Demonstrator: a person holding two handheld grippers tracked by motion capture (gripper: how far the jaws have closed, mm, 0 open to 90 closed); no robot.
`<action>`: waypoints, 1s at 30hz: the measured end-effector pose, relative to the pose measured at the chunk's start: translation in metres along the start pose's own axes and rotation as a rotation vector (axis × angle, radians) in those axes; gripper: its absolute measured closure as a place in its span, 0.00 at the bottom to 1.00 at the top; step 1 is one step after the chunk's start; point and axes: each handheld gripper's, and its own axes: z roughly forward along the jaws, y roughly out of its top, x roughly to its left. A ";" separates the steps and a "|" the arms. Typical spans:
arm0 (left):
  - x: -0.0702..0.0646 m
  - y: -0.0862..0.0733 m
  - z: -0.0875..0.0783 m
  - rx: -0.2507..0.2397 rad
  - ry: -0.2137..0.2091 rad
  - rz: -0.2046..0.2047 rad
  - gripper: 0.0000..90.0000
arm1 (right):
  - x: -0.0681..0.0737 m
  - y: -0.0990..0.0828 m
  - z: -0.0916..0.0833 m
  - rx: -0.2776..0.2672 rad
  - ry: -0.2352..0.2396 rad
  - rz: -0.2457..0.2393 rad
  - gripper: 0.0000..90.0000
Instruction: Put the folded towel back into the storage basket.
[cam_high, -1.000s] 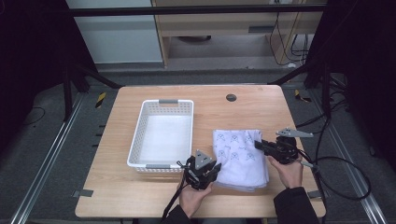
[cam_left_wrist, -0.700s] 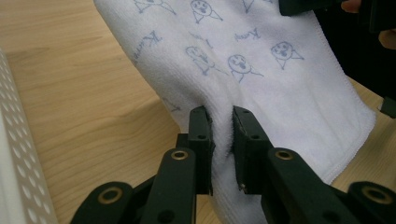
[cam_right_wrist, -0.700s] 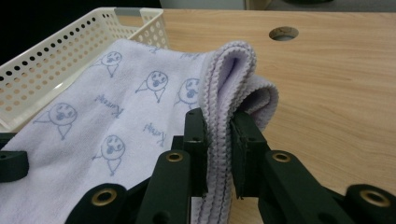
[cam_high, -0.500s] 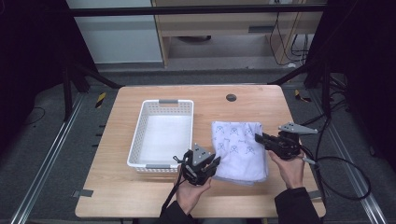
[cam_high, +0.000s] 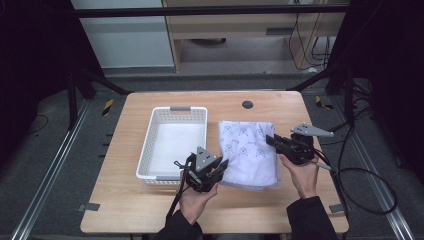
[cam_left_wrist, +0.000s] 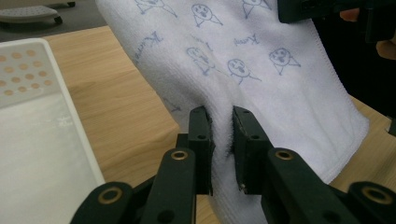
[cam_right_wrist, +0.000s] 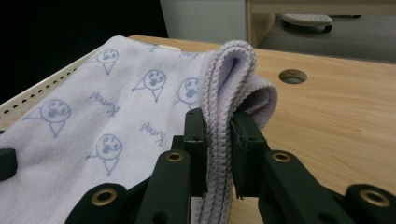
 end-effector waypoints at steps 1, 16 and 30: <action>0.001 0.001 -0.001 0.001 0.001 0.003 0.87 | 0.001 0.001 0.000 -0.002 -0.001 -0.003 0.87; 0.018 0.014 -0.023 -0.037 0.022 -0.002 0.87 | 0.019 0.025 0.007 -0.027 0.006 -0.033 0.87; 0.037 0.021 -0.043 -0.060 0.045 -0.014 0.86 | 0.039 0.045 0.020 -0.038 0.023 -0.058 0.87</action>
